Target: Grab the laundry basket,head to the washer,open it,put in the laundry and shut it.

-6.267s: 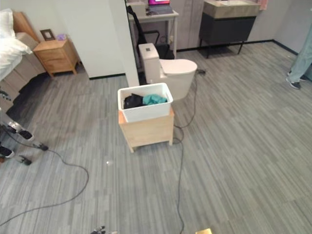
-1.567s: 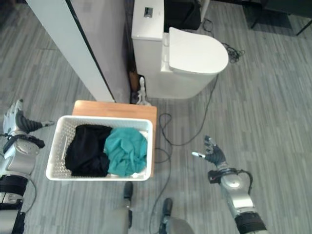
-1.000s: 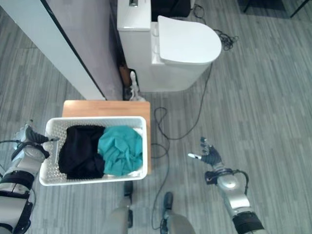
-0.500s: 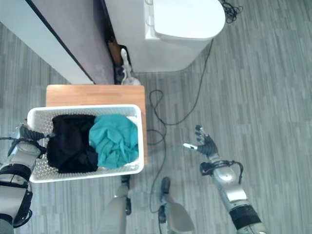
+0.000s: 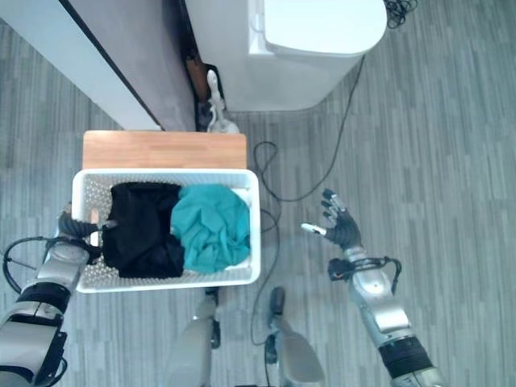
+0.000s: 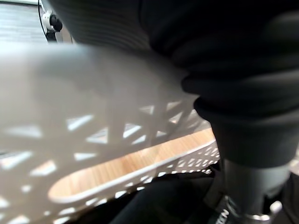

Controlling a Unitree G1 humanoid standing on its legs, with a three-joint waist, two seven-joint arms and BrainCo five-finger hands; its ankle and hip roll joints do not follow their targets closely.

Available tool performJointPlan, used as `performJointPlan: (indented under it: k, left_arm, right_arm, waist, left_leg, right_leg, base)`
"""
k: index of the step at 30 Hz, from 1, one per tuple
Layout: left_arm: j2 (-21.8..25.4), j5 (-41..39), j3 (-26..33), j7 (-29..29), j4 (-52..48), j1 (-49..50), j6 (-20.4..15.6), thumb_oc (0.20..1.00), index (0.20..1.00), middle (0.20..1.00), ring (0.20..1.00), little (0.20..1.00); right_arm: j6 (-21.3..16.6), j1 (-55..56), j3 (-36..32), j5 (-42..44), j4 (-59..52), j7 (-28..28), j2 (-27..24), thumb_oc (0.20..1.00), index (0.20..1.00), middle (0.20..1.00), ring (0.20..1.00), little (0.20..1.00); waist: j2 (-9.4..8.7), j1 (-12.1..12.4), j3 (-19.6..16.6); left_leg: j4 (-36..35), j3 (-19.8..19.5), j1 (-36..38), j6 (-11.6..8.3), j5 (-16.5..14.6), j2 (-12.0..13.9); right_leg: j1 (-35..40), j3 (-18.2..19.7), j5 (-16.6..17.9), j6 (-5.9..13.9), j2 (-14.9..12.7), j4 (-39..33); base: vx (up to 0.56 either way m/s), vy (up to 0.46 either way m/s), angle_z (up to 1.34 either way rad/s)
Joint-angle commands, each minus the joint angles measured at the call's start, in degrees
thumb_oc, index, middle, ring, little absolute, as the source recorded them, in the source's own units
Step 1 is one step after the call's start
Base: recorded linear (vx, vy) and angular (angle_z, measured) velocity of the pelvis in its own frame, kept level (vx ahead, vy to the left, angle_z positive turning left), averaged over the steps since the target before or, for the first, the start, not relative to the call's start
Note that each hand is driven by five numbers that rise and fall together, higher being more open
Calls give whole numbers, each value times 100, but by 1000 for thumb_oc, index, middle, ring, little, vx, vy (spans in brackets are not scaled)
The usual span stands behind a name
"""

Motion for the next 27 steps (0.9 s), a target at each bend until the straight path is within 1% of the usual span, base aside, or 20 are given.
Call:
performJointPlan:
  k: [1, 3, 4, 10, 11, 13, 19, 22, 25, 26, 27]
  left_arm:
    - [-387, 100, -105, -24, 189, -179, 9, 1000, 1000, 1000, 1000, 1000]
    - [-385, 102, -102, -24, 185, -179, 12, 1000, 1000, 1000, 1000, 1000]
    - [-447, 166, -118, 29, -141, -78, 28, 1000, 1000, 1000, 1000, 1000]
    - [-526, 240, -98, 99, -648, 96, 98, 1000, 1000, 1000, 1000, 1000]
    - [-596, 272, -116, 108, -882, 164, 150, 1000, 1000, 1000, 1000, 1000]
    - [-604, 290, -107, 122, -954, 180, 170, 1000, 1000, 1000, 1000, 1000]
    - [-718, 382, -122, 208, -1413, 278, 303, 1000, 1000, 1000, 1000, 1000]
    - [-741, 395, -129, 228, -1500, 290, 328, 1000, 1000, 1000, 1000, 1000]
    - [-805, 398, -160, 280, -1648, 321, 404, 1000, 1000, 1000, 1000, 1000]
    - [-802, 399, -157, 280, -1651, 322, 407, 1000, 1000, 1000, 1000, 1000]
    - [-830, 393, -161, 292, -1690, 329, 431, 1000, 1000, 1000, 1000, 1000]
  right_arm:
    - [5, 8, -9, -287, -347, -31, -180, 1000, 1000, 1000, 1000, 1000]
    - [4, 3, -8, -287, -345, -31, -179, 1000, 1000, 1000, 1000, 1000]
    - [100, -189, 163, -456, -143, -95, -91, 1000, 1000, 1000, 1000, 1000]
    - [229, -523, 376, -630, 265, -208, 101, 1000, 1000, 1000, 1000, 1000]
    - [398, -731, 521, -910, 518, -300, 180, 1000, 1000, 1000, 1000, 1000]
    - [456, -779, 559, -1000, 570, -303, 193, 1000, 1000, 1000, 1000, 1000]
    - [873, -1041, 815, -1668, 928, -359, 324, 1000, 1000, 1000, 1000, 1000]
    - [954, -1131, 907, -1772, 1058, -364, 400, 1000, 1000, 1000, 1000, 1000]
    - [1225, -1449, 1057, -2179, 1453, -446, 533, 1000, 1000, 1000, 1000, 1000]
    - [1224, -1454, 1059, -2179, 1457, -447, 536, 1000, 1000, 1000, 1000, 1000]
    - [1316, -1560, 1097, -2317, 1582, -479, 571, 1000, 1000, 1000, 1000, 1000]
  waist:
    - [-11, 70, -194]
    - [-11, 60, -208]
    - [25, 119, -161]
    - [88, 194, -145]
    - [125, 241, -114]
    - [128, 241, -123]
    - [162, 280, -87]
    - [174, 295, -88]
    - [201, 331, -78]
    - [200, 329, -77]
    - [204, 338, -72]
  left_leg:
    - [369, 70, -81, -187, -345, 502]
    - [364, 62, -106, -182, -326, 496]
    - [374, 54, -97, -187, -350, 475]
    - [354, 18, -178, -180, -322, 430]
    - [368, 13, -203, -171, -338, 396]
    - [360, 0, -235, -164, -318, 384]
    - [365, -22, -290, -146, -334, 350]
    - [373, -36, -323, -138, -332, 342]
    - [379, -58, -357, -112, -331, 325]
    - [379, -59, -358, -112, -331, 325]
    - [380, -64, -366, -106, -331, 322]
  right_leg:
    - [-430, -62, 42, 454, -705, 499]
    - [-447, -69, 58, 455, -709, 490]
    - [-425, -78, 41, 447, -721, 501]
    - [-454, -134, 66, 443, -747, 469]
    - [-462, -146, 54, 429, -755, 485]
    - [-483, -157, 67, 425, -760, 480]
    - [-501, -182, 44, 399, -767, 497]
    - [-524, -188, 38, 386, -772, 505]
    - [-549, -214, 46, 364, -777, 514]
    - [-549, -214, 46, 364, -777, 515]
    - [-550, -219, 44, 359, -779, 517]
  base:
    - [0, 0, 0]
    - [0, 0, 0]
    - [0, 0, 0]
    - [0, 0, 0]
    - [-13, 21, 3]
    - [-9, 18, 3]
    - [-1, 9, 8]
    - [-3, 3, 2]
    - [0, 0, 0]
    - [0, 0, 0]
    - [0, 0, 0]
